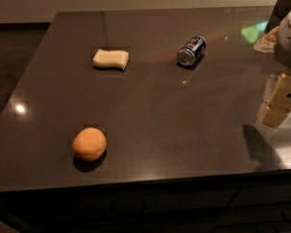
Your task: Move sponge near orange
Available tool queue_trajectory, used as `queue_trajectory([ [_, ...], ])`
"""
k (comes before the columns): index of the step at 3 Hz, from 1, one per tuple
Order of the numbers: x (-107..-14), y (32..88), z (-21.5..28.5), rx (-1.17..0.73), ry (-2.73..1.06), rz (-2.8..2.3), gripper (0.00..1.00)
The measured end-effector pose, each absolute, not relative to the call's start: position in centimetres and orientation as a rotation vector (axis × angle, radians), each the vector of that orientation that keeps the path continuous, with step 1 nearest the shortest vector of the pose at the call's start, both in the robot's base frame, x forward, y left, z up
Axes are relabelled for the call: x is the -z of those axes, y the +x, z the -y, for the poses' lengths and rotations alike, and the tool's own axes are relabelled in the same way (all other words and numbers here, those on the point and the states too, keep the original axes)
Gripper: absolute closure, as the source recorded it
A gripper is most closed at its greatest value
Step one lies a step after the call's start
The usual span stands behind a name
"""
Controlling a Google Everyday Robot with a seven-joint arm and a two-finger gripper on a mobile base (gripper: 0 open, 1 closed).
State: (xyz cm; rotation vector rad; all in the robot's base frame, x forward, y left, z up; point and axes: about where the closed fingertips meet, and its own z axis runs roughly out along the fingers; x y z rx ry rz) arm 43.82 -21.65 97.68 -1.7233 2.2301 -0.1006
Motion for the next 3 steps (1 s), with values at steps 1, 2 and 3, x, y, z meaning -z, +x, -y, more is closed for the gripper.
queue_trajectory([
  [1,-97.7,43.8,21.6,0.101,-1.723,-2.230,0.00],
  [2,-97.9,44.3,21.7,0.095,-1.759,-2.214,0.00],
  [3,-98.0,46.3,20.6,0.071,-1.780,-2.184,0.00],
])
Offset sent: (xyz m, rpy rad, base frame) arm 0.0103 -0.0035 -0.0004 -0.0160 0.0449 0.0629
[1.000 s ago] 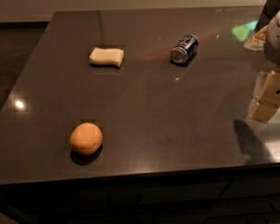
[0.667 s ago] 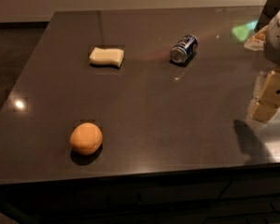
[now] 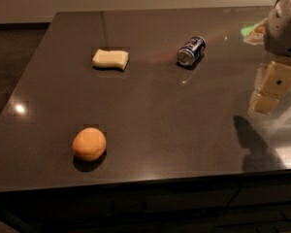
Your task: Move sponge near orange
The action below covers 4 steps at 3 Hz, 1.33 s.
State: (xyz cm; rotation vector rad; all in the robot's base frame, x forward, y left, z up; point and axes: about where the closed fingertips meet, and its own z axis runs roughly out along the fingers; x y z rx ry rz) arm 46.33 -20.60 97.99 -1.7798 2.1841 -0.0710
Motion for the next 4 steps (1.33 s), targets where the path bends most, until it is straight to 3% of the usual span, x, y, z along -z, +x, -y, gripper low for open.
queue_trajectory([
  [4,-94.6,59.2,9.6,-0.075,-1.724,-2.134,0.00],
])
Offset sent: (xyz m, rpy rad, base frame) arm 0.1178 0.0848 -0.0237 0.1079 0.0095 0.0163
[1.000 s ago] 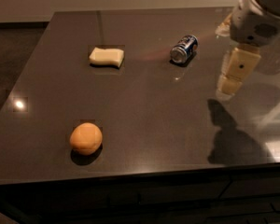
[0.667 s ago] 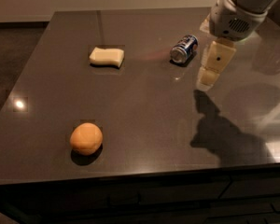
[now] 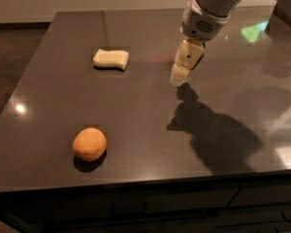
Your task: Move sponge near orange
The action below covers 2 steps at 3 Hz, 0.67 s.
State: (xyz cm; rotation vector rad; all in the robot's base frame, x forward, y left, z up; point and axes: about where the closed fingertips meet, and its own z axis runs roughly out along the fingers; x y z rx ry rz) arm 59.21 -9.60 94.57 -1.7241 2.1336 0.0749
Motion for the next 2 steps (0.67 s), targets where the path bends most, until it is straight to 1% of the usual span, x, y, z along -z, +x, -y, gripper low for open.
queue_trajectory([
  [2,-91.6,64.0,3.0,-0.103,-1.710,-2.146,0.00],
])
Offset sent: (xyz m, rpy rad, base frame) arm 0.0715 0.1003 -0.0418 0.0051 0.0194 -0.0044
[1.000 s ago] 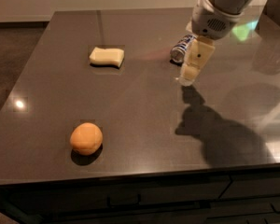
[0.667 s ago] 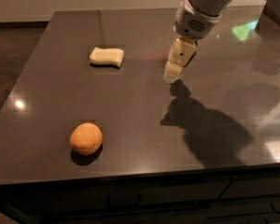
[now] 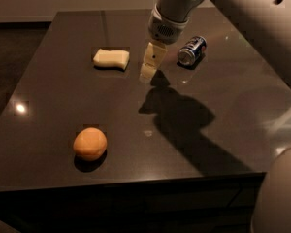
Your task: Move sponge near orange
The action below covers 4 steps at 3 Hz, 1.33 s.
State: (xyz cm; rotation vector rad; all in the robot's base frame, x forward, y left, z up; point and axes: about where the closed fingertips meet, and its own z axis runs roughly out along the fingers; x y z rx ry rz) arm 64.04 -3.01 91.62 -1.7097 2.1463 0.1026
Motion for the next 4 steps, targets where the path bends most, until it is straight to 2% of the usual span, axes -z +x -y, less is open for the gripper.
queue_trajectory([
  [2,-88.3,70.1,-1.5,-0.085,-1.698,-2.226,0.00],
  [4,-85.9,72.8,-4.1,-0.109,-1.686,-2.278,0.00],
])
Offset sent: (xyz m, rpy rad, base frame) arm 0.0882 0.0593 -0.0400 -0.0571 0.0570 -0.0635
